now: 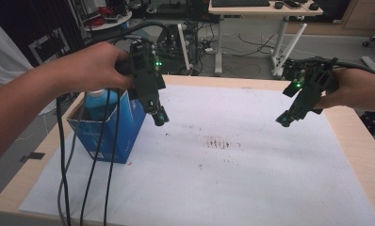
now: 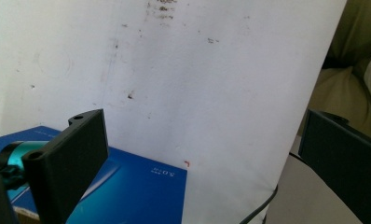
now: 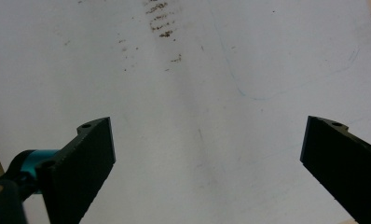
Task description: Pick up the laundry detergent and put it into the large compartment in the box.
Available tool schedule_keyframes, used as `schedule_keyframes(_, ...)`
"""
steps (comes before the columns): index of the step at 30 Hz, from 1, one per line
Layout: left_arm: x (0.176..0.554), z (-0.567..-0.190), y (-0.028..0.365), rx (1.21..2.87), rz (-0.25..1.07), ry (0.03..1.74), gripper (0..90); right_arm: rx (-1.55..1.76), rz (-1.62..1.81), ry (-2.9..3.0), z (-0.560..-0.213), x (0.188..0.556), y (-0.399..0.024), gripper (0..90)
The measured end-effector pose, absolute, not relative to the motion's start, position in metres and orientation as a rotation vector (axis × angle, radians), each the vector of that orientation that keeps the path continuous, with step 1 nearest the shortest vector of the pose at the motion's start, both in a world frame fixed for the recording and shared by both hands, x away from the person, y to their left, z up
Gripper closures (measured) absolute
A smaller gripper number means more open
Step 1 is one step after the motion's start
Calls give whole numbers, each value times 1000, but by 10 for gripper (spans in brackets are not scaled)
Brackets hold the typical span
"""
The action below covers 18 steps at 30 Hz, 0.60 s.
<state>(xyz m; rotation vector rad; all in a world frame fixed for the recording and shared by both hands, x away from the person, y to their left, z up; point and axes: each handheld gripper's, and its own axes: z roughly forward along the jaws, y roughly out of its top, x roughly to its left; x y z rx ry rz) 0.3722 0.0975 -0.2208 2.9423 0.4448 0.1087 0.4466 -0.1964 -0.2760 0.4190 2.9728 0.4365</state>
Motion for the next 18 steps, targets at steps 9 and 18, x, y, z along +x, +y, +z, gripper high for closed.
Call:
schedule_keyframes(9, 377, -239, 70, 2966, 90, 447, 16, 397, 438, 2980, -279, 443, -192, 21)
schedule_keyframes(18, 385, -255, 44, 2968, 34, 404, 16, 376, 452, 2989, -283, 437, -188, 21)
